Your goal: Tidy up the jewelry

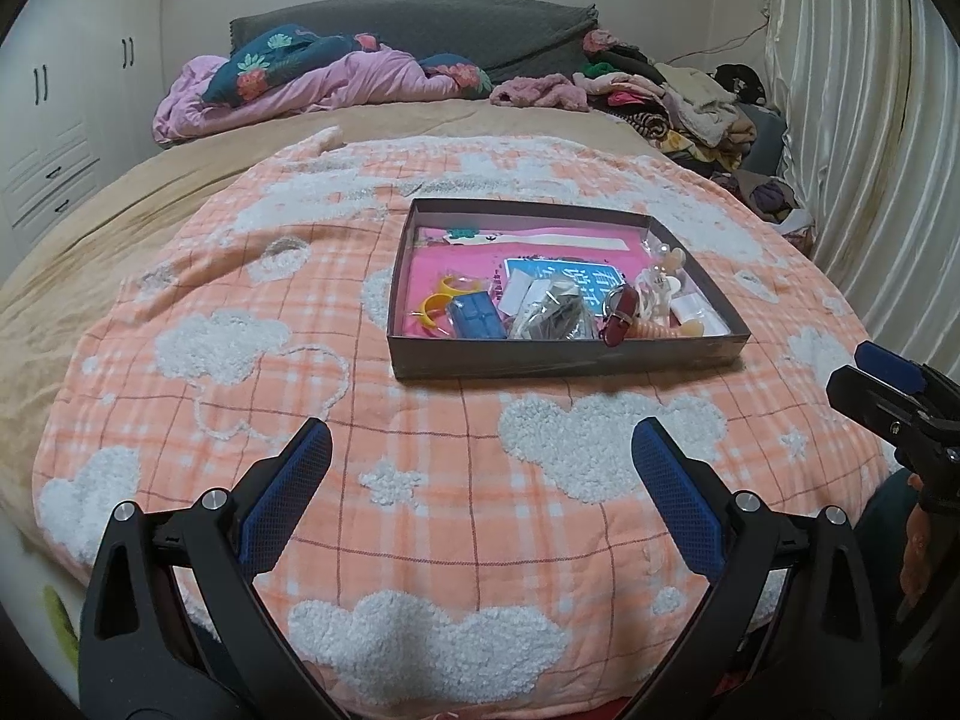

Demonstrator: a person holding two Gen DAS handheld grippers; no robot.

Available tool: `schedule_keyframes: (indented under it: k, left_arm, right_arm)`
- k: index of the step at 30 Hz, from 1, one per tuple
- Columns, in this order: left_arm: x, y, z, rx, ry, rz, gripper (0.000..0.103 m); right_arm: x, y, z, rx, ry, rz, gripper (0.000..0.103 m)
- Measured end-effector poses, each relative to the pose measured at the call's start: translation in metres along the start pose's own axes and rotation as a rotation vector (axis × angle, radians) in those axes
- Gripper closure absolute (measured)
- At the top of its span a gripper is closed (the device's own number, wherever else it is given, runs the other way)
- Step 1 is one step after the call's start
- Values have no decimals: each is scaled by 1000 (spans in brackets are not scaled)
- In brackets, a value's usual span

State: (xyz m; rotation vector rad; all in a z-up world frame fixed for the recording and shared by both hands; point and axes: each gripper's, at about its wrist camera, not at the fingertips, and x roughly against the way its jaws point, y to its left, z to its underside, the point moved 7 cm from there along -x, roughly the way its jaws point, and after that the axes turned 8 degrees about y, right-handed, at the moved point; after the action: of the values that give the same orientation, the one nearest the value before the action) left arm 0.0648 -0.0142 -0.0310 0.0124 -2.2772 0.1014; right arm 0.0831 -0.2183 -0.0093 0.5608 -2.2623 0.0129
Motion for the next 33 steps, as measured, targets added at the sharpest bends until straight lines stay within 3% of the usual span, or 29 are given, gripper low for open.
schedule_keyframes:
  k: [33]
  left_arm:
    - [-1, -2, -1, 0, 7, -12, 9]
  right_arm:
    - [-3, 2, -1, 8, 7, -3, 4]
